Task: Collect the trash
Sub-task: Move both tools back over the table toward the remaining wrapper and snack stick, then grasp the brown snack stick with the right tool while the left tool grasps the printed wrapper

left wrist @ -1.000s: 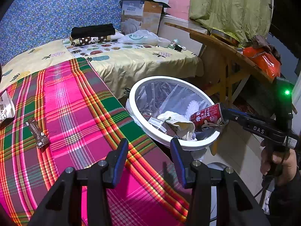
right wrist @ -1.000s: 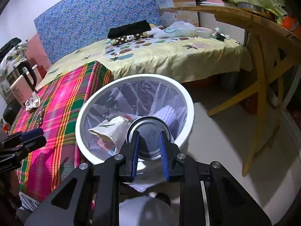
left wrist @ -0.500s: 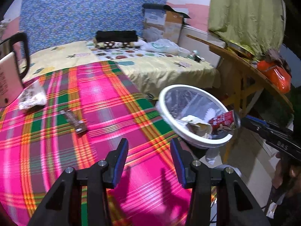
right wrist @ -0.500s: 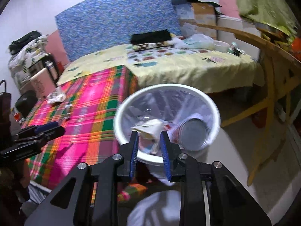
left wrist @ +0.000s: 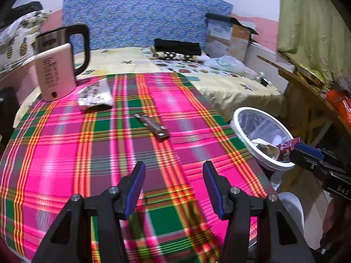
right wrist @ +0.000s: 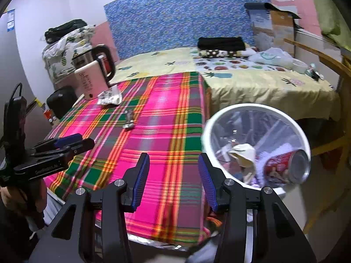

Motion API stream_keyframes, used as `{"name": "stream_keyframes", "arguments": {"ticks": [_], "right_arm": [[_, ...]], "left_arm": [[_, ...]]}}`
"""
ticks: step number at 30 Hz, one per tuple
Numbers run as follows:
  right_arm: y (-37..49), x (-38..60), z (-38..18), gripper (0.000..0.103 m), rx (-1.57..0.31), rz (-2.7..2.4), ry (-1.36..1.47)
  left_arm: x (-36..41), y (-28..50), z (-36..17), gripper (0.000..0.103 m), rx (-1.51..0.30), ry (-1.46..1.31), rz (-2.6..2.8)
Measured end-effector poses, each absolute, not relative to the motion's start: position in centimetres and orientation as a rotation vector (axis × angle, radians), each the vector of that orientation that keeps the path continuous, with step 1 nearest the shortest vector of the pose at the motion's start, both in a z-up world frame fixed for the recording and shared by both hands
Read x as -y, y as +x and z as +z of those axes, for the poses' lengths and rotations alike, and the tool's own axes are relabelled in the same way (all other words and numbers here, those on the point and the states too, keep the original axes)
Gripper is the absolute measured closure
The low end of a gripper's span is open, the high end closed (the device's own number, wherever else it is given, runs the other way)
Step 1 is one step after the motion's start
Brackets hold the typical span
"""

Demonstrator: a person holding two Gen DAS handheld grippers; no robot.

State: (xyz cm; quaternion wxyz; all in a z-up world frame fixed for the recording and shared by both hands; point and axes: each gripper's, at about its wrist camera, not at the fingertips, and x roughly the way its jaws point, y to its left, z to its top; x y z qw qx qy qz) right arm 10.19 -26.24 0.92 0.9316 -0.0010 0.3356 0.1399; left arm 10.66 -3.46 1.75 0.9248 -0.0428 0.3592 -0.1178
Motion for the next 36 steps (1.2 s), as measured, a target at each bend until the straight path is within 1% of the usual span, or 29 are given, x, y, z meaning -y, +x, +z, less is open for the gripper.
{"name": "stream_keyframes", "arguments": {"ticks": [16,29,36], "right_arm": [[11.5,21.7,0.4,0.056,-0.731,0.376,-0.094],[13.5,18.1,0.4,0.056,-0.749,0.465,-0.159],[16.2,16.0,0.0,0.056,-0.767,0.495,-0.179]], "left_arm": [[0.0,10.6,1.7,0.047,-0.723,-0.101,-0.137],[-3.4,12.5,1.3,0.047,-0.724,-0.107,-0.058],[-5.7,14.9,1.3,0.047,-0.732,-0.104,-0.074]]}}
